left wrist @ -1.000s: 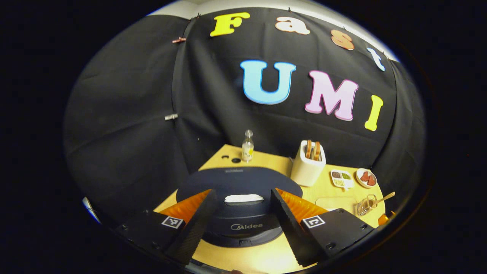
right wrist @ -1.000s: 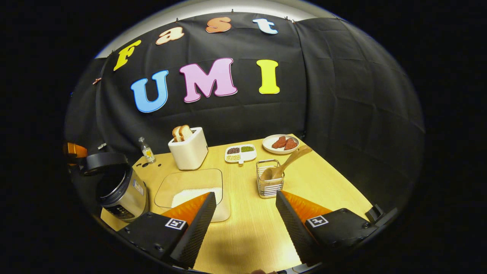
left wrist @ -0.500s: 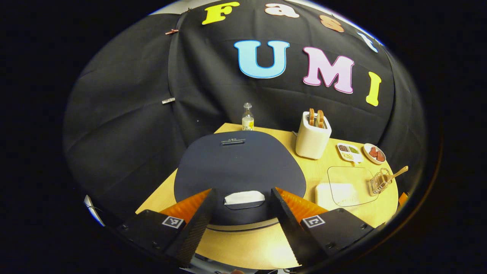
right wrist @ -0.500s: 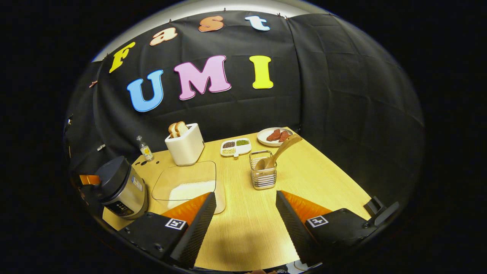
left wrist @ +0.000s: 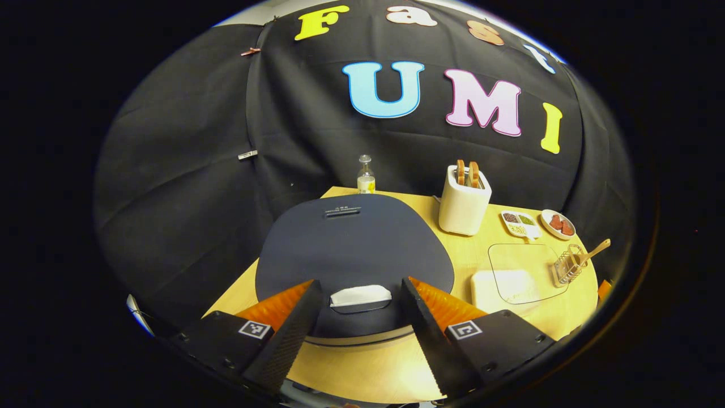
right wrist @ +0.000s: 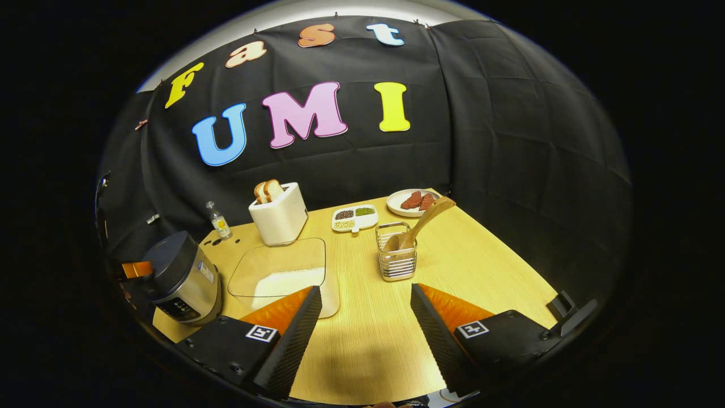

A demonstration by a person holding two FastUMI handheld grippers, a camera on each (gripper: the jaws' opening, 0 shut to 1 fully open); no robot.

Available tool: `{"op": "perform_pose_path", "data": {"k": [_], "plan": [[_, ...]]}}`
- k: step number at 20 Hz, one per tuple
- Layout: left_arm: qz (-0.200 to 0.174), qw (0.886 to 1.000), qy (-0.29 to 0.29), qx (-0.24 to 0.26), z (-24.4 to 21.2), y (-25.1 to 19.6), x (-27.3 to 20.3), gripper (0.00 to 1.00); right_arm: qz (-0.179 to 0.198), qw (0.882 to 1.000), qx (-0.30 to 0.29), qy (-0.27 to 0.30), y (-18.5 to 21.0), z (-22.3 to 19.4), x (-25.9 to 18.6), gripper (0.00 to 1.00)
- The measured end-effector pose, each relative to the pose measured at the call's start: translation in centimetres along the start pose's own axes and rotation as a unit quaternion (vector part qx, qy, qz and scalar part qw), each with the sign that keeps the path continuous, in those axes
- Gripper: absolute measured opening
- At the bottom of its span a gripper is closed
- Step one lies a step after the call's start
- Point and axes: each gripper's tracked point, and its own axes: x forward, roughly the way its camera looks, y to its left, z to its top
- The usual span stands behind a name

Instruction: Close the left gripper, press the button to open the rice cooker; take a wooden spoon from the chopstick holder with the right hand, scoop a spoonful of rice and pour it into the rice cooker, then put the wooden spoon back into the chopstick holder.

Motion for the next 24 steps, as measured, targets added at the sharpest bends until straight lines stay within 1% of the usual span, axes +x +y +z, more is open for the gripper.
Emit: {"op": "perform_pose_path", "data": {"k": [2,3,6,8,10,12,13,16,18,20,21,22,23,24], "plan": [[-0.007,1.000,-0.022,-0.002,1.0,0.0,-0.6,0.98,0.003,1.000,-0.002,-0.018,0.3,1.6,-0.1,0.99],[-0.012,0.999,-0.040,-0.006,1.8,-0.3,-1.3,0.96,0.005,1.000,-0.007,-0.027,0.5,2.4,-0.2,0.99],[-0.032,0.994,-0.106,-0.013,5.2,-1.6,-4.4,0.96,0.010,0.997,-0.026,-0.067,1.1,5.8,-1.0,0.99],[-0.046,0.987,-0.153,-0.016,7.7,-2.6,-6.7,0.96,0.026,0.994,-0.042,-0.095,2.0,8.0,-2.0,0.99],[-0.061,0.979,-0.191,-0.026,9.6,-3.6,-8.9,0.96,0.030,0.991,-0.061,-0.120,1.9,9.9,-3.2,0.99],[-0.065,0.971,-0.227,-0.038,11.5,-4.0,-10.9,0.96,0.015,0.988,-0.078,-0.136,1.2,11.3,-4.5,0.98],[-0.071,0.967,-0.243,-0.035,12.2,-4.6,-11.6,0.95,0.010,0.986,-0.082,-0.146,0.8,11.8,-5.1,0.98],[-0.085,0.967,-0.241,0.002,12.0,-6.3,-12.8,0.95,0.017,0.987,-0.073,-0.145,1.1,12.1,-7.0,0.98],[-0.102,0.965,-0.240,0.005,11.9,-7.5,-13.9,0.95,0.011,0.988,-0.058,-0.141,1.0,12.4,-8.0,0.98],[-0.106,0.965,-0.240,0.018,11.8,-7.8,-14.7,0.95,0.001,0.990,-0.036,-0.140,0.9,12.7,-8.4,0.98],[-0.105,0.966,-0.237,0.020,11.4,-7.9,-14.8,0.95,0.002,0.990,-0.025,-0.139,1.2,12.8,-8.6,0.99],[-0.109,0.965,-0.237,0.020,11.3,-8.2,-15.1,0.95,0.004,0.990,-0.019,-0.139,1.4,12.8,-8.7,0.98],[-0.113,0.964,-0.238,0.020,11.4,-8.8,-15.3,0.95,0.004,0.990,-0.020,-0.138,1.4,12.6,-8.6,1.00],[-0.117,0.964,-0.238,0.020,11.3,-9.1,-15.4,0.95,0.004,0.990,-0.024,-0.137,1.3,12.6,-8.6,0.98]]}}
